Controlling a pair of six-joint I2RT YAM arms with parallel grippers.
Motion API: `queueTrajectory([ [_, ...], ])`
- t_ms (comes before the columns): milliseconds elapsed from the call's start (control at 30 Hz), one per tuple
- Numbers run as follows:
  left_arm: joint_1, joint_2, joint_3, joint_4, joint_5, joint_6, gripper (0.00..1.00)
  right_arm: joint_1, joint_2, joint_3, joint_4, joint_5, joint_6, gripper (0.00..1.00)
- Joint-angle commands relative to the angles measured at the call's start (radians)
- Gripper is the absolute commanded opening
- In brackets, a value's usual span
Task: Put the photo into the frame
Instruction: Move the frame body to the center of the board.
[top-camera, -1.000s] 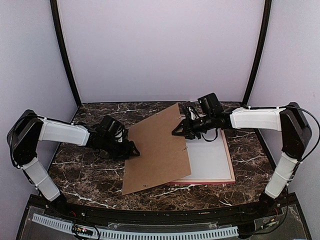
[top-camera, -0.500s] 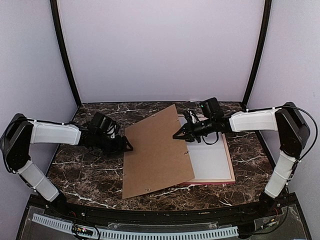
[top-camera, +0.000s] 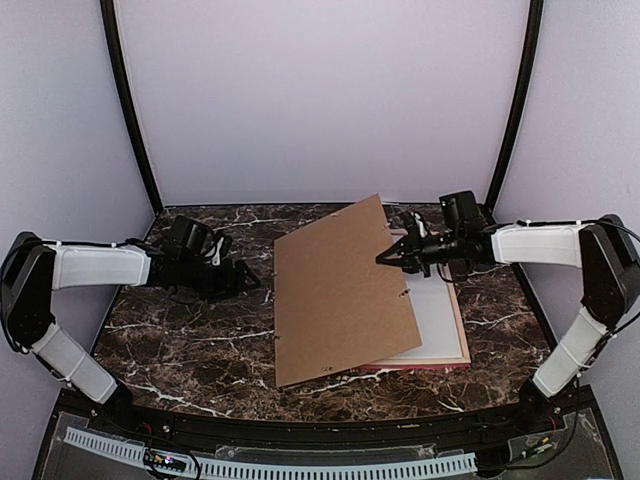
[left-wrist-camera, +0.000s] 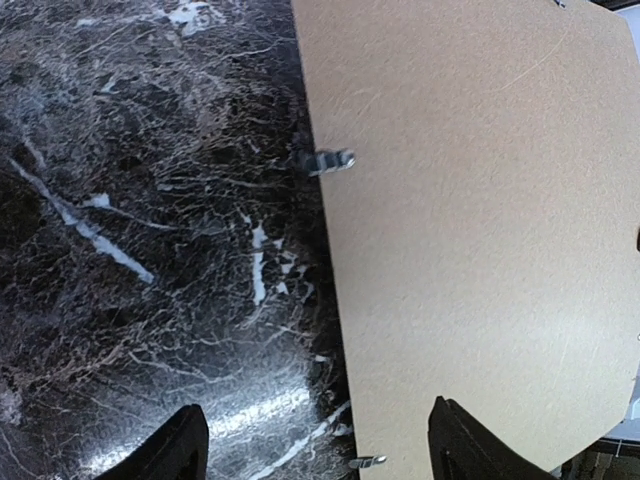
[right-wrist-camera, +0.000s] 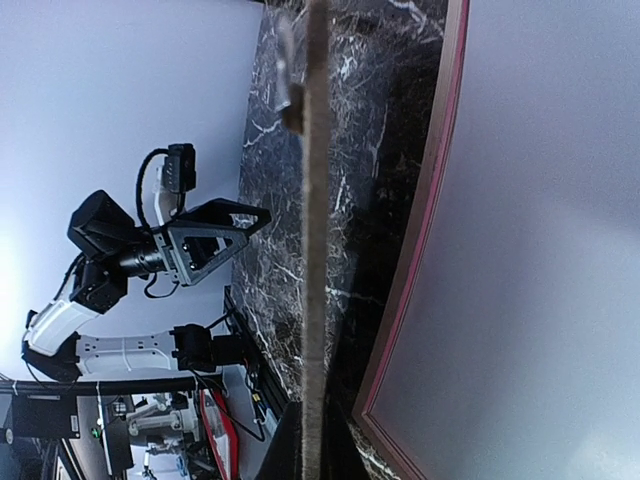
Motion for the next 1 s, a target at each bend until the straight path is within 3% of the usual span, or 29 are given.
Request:
queueTrajectory([
  [0, 0.003, -0.001, 0.024, 0.074, 0.083, 0.024, 0.8, -0.087, -0.108, -0.025, 0.052, -0.119, -0.026, 0.0],
  [300, -0.022, 0.095, 0.096, 0.203, 0.18, 0.012, 0.85, -0.231, -0.201, -0.064, -0.074, -0.204, -0.117, 0.0],
  [633, -0.132, 0.3, 0.274, 0.165, 0.164, -0.006, 0.84, -0.426, -0.269, -0.088, -0.309, -0.261, -0.292, 0.0],
  [967, -0.207, 0.491, 0.478, 0.014, 0.047, 0.035, 0.71, -0.573, -0.38, -0.118, -0.28, -0.292, -0.23, 0.0],
])
